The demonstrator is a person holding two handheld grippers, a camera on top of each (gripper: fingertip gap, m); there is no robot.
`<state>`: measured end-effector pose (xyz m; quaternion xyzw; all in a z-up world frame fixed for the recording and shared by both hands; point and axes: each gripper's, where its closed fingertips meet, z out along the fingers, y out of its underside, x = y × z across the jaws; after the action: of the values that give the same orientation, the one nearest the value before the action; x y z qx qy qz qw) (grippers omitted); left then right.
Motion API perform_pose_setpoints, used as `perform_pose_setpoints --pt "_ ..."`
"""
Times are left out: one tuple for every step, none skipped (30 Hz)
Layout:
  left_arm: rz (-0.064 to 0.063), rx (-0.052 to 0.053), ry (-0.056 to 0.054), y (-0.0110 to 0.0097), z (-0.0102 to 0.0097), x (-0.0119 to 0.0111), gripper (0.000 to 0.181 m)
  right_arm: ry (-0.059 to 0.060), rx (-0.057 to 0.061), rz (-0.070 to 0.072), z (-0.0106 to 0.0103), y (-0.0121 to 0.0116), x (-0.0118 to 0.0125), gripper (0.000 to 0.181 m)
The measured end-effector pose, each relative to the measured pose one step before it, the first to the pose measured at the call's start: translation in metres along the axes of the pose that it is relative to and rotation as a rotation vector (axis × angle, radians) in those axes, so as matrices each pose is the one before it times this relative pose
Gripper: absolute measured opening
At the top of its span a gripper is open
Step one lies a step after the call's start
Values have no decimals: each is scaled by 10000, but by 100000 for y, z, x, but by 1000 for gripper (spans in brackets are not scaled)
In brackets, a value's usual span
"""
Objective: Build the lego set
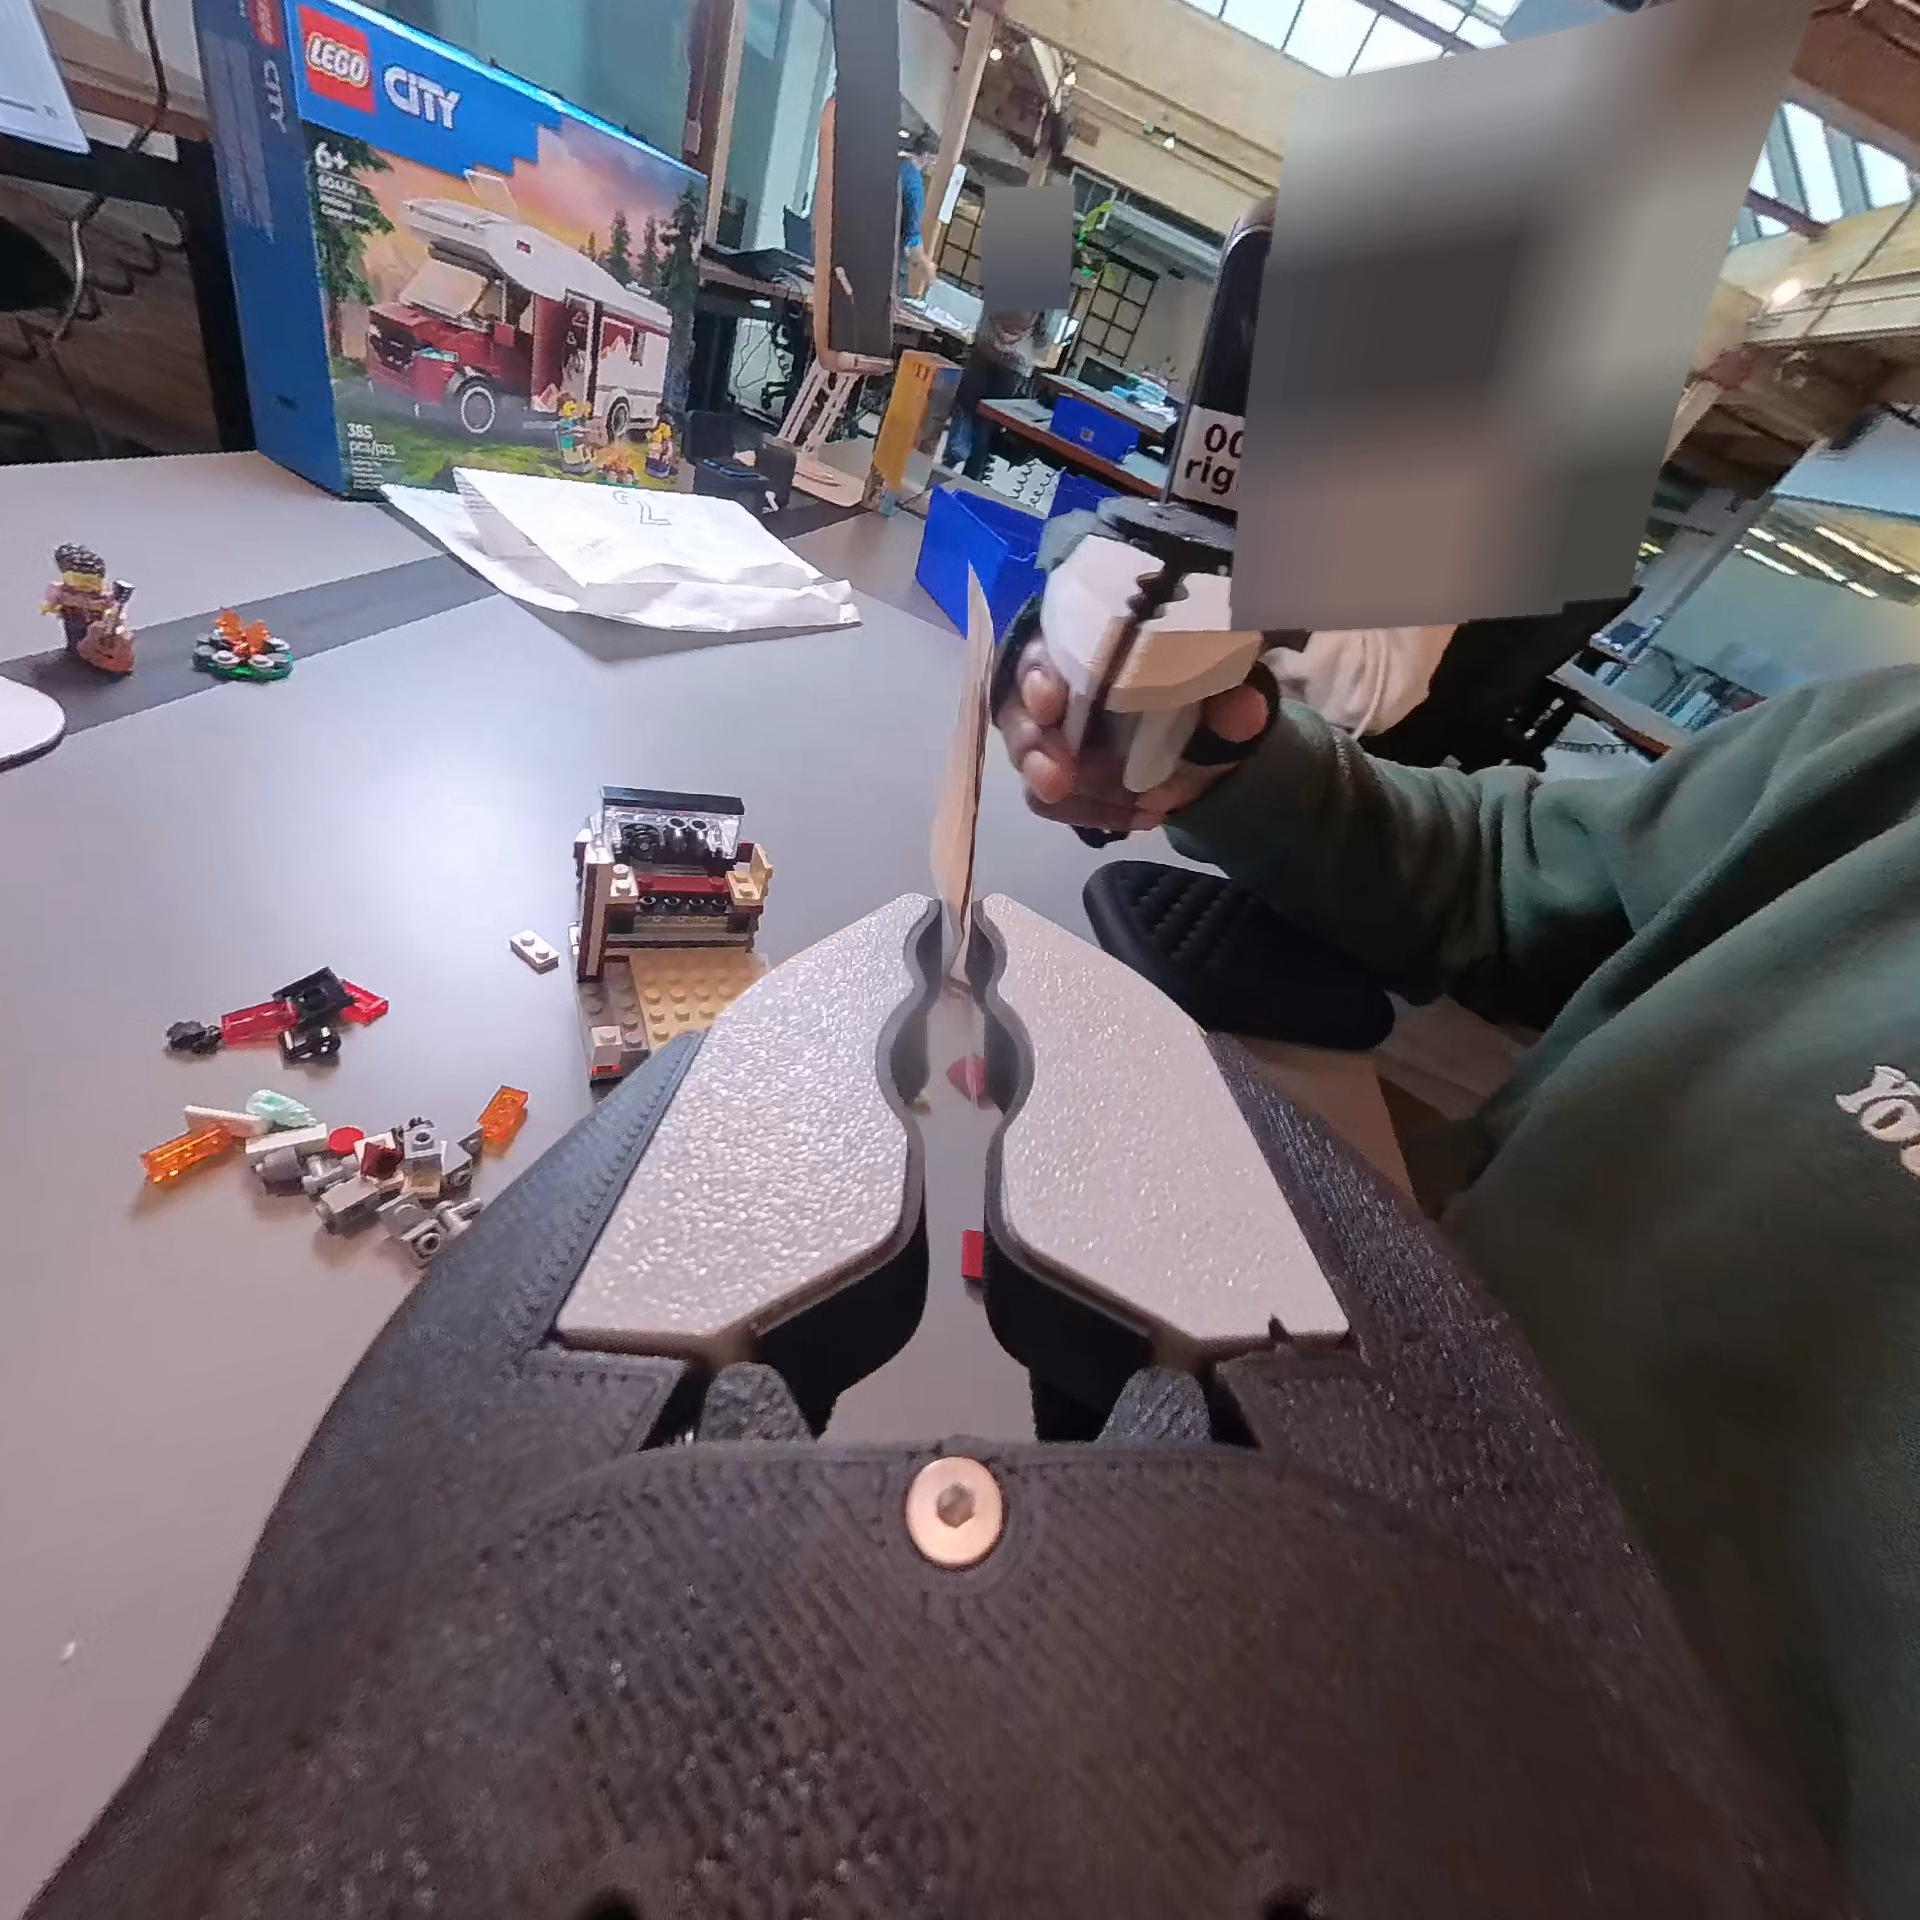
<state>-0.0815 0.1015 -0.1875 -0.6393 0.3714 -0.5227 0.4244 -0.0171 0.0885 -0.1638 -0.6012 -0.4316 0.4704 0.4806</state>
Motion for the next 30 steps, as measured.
perform_pose_setpoints --pt "-12 91 178 -105 -84 264 4 323 14 -232 -150 17 474 0" --pt "-10 91 77 -54 -47 108 4 270 -41 -167 -143 78 486 0" --pt "-41 44 51 33 -20 41 4 237 -133 -194 -101 216 473 6" --pt "-65 7 123 97 -3 120 4 138 -212 -228 -32 359 312 20" --pt "-73 22 142 95 -2 140 4 48 -292 -230 53 483 126 27" --pt "-78 21 114 92 17 101 4 -28 -294 -194 156 511 -37 37" --pt "-70 -8 83 125 36 49 4 -109 -252 -112 263 451 -212 43" --pt "-47 -8 24 112 46 -50 4 -232 -195 -38 338 357 -419 46" --pt "-14 5 -7 93 53 -92 4 -317 -95 4 388 225 -574 45" --pt "-40 26 34 24 38 -17 4 -260 -48 17 407 165 -510 34" --pt "-88 39 95 -1 37 76 3 -52 -107 2 401 243 -182 19" --pt "-95 37 85 -18 4 74 3 105 -108 -58 315 242 50 0" --pt "-46 18 -58 10 -50 -140 3 -50 65 -45 155 0 -147 0" --pt "9 21 -202 4 -128 -396 6 -322 131 172 16 -179 -448 0" --pt "29 -7 -145 54 -164 -336 11 -447 57 376 -71 -163 -518 0" --pt "2 8 -176 -6 -163 -353 18 -316 21 402 -120 -138 -323 0" --pt "63 9 -246 -87 -187 -379 27 -183 45 317 -132 -159 -175 0" --pt "199 -24 -283 -159 -198 -354 33 -141 54 279 -136 -149 -143 0" --pt "299 1 -408 -313 -218 -407 36 -68 46 315 -128 -135 -46 0" --pt "389 3 -421 -397 -226 -312 38 15 76 355 -130 -169 86 0" --pt "424 -19 -346 -433 -200 -66 40 -42 103 360 -129 -171 42 0" --pt "446 -24 -328 -462 -196 81 41 -109 101 363 -125 -145 -48 0" --pt "515 -3 -292 -504 -196 200 41 -71 85 368 -108 -93 32 0" --pt "499 20 -155 -551 -174 406 41 -126 61 326 -61 -30 -24 0" --pt "413 -33 26 -457 -78 596 40 -230 -5 295 -9 84 -152 0" --pt "285 -115 152 -321 77 653 39 -279 -132 303 69 282 -196 0" --pt "132 -252 299 -40 292 704 38 -342 -219 245 165 390 -283 0" --pt "-74 -463 448 352 513 723 39 -341 -196 111 214 349 -327 0" --pt "-202 -564 690 594 648 905 41 -276 -220 37 270 373 -280 0" --pt "-286 -467 922 583 713 1172 40 -256 -285 26 287 412 -276 0"
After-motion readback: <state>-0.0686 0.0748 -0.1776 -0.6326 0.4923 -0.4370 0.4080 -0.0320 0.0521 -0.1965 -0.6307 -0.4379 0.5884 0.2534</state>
